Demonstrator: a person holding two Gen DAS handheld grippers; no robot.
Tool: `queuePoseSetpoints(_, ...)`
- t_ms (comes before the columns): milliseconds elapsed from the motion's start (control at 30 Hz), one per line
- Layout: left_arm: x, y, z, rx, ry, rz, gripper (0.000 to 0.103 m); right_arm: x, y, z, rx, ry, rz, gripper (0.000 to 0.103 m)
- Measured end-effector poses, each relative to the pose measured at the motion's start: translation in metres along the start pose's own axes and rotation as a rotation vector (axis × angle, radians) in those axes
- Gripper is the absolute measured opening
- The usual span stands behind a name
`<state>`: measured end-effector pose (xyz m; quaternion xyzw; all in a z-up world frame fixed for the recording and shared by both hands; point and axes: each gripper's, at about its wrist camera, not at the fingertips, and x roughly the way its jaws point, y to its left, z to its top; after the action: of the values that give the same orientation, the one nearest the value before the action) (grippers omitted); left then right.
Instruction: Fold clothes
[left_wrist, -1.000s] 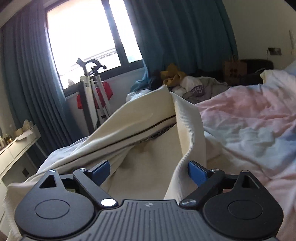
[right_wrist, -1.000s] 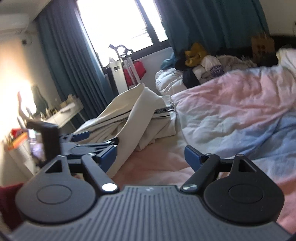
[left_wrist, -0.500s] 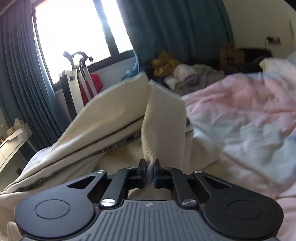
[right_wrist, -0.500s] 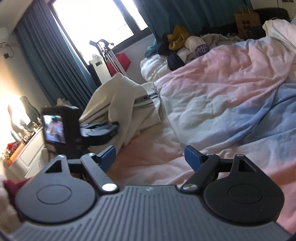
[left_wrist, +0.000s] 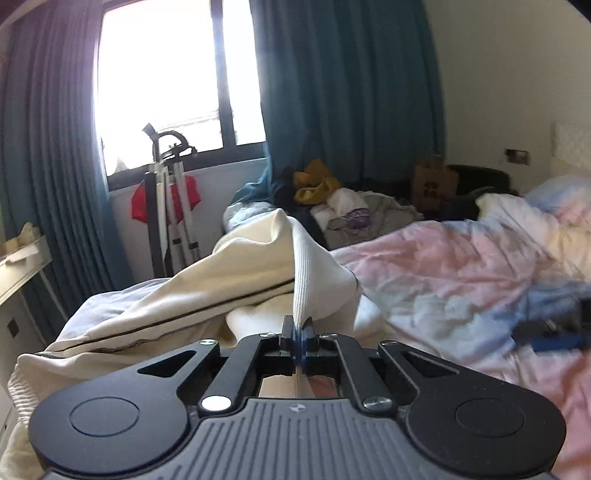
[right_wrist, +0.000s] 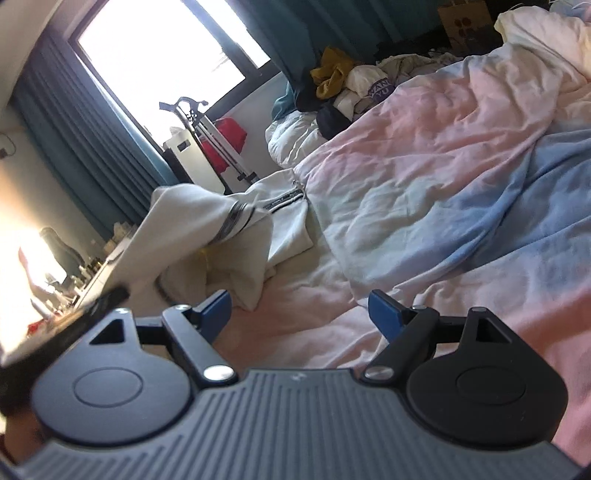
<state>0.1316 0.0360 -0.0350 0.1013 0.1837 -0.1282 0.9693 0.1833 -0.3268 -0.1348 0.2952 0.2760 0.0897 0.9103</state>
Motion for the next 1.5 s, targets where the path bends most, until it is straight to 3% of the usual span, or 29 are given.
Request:
queuePoseSetpoints(133,-0.031,0.007,-0.026,-0.043,0.046,-0.071,0.002,0.0,-0.004,-0.001,0.029,0.019,-0.014,0.083)
queuePoseSetpoints(200,-0.04,0.009,-0.043,-0.063,0.111,-0.105,0.002,0.0,-0.005,-0.001,0.044,0.019,-0.011,0.083)
queuePoseSetpoints(367,-0.034,0.007,-0.069,-0.058,0.205,-0.101,0.004,0.007,-0.006,-0.002,0.051,0.039,-0.014,0.083)
queuePoseSetpoints(467,-0.037,0.008,-0.061,-0.061,0.156,-0.141,0.016,0.009,-0.004,-0.004,0.049,0.051,-0.013,0.083)
queuePoseSetpoints(533,-0.039,0.007,-0.053,-0.064,0.119,-0.171,0.039,0.008,-0.004,-0.004,0.048,0.052,-0.016,0.083)
queuePoseSetpoints(667,-0.03,0.003,-0.023,-0.096,0.068,-0.212,0.044,0.007,-0.005,-0.005,0.063,0.052,-0.017,0.083)
queuePoseSetpoints(767,-0.013,0.008,0.017,-0.12,0.024,-0.221,0.052,0.008,-0.007,-0.007,0.073,0.06,-0.023,0.083)
queuePoseSetpoints(833,0.013,0.011,0.052,-0.117,0.017,-0.188,0.054,0.011,-0.009,-0.007,0.072,0.066,-0.036,0.083)
queuePoseSetpoints(933,0.074,0.015,0.105,-0.097,0.07,-0.149,0.055,0.016,-0.01,-0.009,0.07,0.07,-0.046,0.083)
queuePoseSetpoints(1067,0.175,0.017,0.159,-0.019,0.207,-0.038,0.055,0.029,-0.017,-0.011,0.09,0.098,-0.054,0.083)
queuePoseSetpoints(1167,0.249,0.023,0.173,-0.047,0.353,0.034,0.049,0.043,-0.025,-0.013,0.128,0.126,-0.055,0.083)
queuePoseSetpoints(1300,0.316,0.038,0.168,-0.143,0.556,0.151,0.038,0.06,-0.033,-0.015,0.165,0.152,-0.055,0.085)
queuePoseSetpoints(1400,0.332,0.044,0.159,-0.141,0.615,0.243,0.039,0.066,-0.038,-0.016,0.184,0.159,-0.051,0.085)
queuePoseSetpoints(1500,0.321,0.045,0.156,-0.135,0.595,0.266,0.044,0.068,-0.039,-0.017,0.196,0.158,-0.049,0.085)
